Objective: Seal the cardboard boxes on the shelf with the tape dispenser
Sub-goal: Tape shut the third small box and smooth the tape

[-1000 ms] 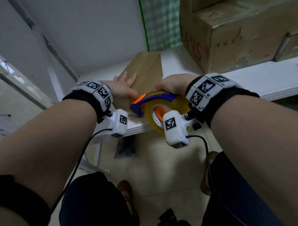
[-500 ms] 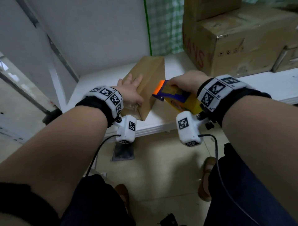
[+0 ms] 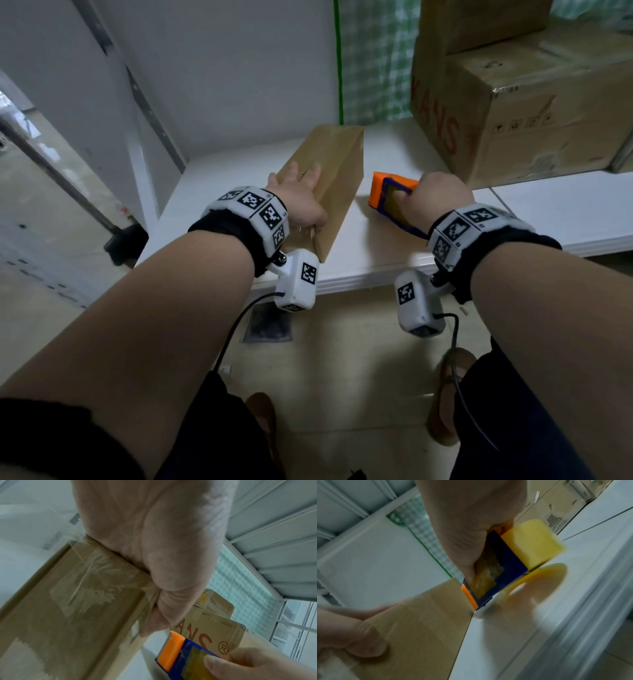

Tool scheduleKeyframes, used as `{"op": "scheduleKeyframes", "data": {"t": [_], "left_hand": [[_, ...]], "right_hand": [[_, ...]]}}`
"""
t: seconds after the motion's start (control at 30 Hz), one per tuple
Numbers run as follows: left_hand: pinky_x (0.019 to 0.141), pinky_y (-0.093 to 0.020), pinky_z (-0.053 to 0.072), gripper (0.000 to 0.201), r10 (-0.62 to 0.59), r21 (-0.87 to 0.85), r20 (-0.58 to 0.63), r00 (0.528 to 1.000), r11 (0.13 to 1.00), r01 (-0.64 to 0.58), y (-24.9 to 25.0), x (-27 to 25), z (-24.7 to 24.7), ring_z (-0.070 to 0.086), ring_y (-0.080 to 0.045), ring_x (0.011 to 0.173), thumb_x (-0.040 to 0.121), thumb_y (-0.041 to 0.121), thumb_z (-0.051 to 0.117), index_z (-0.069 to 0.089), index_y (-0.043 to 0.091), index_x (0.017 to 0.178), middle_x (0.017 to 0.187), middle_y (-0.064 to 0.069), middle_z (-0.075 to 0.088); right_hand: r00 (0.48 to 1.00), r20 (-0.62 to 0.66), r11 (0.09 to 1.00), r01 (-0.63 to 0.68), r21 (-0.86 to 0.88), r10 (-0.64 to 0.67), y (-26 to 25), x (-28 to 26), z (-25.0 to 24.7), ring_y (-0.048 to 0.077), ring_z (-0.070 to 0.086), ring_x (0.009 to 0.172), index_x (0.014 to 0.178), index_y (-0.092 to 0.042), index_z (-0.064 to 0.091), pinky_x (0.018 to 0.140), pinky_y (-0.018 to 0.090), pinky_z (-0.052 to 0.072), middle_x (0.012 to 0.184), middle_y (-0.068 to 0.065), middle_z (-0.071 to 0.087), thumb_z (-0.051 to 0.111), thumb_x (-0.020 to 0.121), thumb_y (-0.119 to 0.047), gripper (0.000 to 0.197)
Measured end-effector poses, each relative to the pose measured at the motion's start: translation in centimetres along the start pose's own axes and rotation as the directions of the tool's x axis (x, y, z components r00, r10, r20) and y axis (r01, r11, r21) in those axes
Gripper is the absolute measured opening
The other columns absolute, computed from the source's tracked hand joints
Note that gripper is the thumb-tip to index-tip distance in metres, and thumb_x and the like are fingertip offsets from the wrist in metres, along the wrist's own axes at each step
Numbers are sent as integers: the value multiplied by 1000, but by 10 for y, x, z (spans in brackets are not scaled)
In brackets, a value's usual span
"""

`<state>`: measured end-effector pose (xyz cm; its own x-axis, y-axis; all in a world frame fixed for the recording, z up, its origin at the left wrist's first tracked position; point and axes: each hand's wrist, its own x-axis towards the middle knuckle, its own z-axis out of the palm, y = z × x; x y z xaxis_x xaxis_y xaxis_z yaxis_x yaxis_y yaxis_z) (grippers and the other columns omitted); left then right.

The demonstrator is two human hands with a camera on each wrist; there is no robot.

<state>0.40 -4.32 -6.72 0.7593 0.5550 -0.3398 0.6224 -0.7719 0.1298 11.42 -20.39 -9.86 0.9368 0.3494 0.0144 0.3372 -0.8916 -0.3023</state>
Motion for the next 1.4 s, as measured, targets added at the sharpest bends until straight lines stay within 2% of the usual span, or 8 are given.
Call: {"op": "scheduleKeyframes", "data": {"t": [0.33,0.5,0.57,0.67,0.77,0.93,1.2,1.4], "left_hand": [[113,-57,16,107,4,20,10,1000,1000,-4,1,0,-2,-13,-33,144,77,34,69,-12,41,147,157,2,-18],[116,-46,17,88,29,-9,0,1000,1000,-29,3,-7,-15,10,-33,144,84,62,50,3,31,151,159,-7,-4],[112,-41,27,65,66,-174,-28,997,982,-70,1,-15,-20,33,-30,137,93,58,38,31,21,146,153,-12,26],[89,-42,52,32,56,-589,-52,997,805,-76,-12,-26,-18,63,-25,99,98,40,41,62,17,105,113,-11,64],[79,-37,55,24,87,-756,-119,989,638,-147,-33,-28,-12,63,-20,100,94,14,50,68,12,109,115,-9,66],[97,-30,46,70,229,-522,-142,963,809,-269,-64,-27,-3,51,-15,119,80,-14,54,48,25,137,146,8,40],[96,-16,40,87,400,-158,-325,857,870,-467,-72,-15,18,54,-15,118,68,13,83,41,24,142,150,6,34],[94,-32,49,92,425,-109,-372,825,863,-494,-72,-13,27,62,-17,106,62,25,87,42,25,142,149,7,37]], "right_hand": [[991,86,992,107,-65,-101,0,-9,16,21,51,55,73,-14,59,51,26,36,67,7,58,39,81,-69,60],[971,-18,970,241,46,-240,-8,-6,3,31,55,103,108,-14,60,80,34,45,109,12,58,56,80,-54,48],[937,-70,913,349,212,-342,-20,-11,-2,28,53,109,116,-18,62,87,31,40,115,10,55,57,84,-46,43],[872,-85,803,479,356,-482,-40,-24,-8,21,53,111,118,-22,63,94,27,38,120,7,53,59,84,-52,46],[763,63,747,608,270,-644,-56,-39,-12,21,43,124,132,-25,54,104,29,33,134,5,46,68,72,-62,72],[680,182,679,730,-79,-710,-67,-51,-4,22,35,131,145,-29,33,102,34,37,144,-2,36,76,69,-48,90],[690,78,672,721,-170,-720,-71,-51,-4,26,53,118,136,-30,48,90,35,43,132,-1,56,42,91,-57,53],[698,76,684,714,-153,-712,-69,-53,-3,27,53,118,135,-28,51,92,35,41,134,2,56,37,93,-56,52]]}}
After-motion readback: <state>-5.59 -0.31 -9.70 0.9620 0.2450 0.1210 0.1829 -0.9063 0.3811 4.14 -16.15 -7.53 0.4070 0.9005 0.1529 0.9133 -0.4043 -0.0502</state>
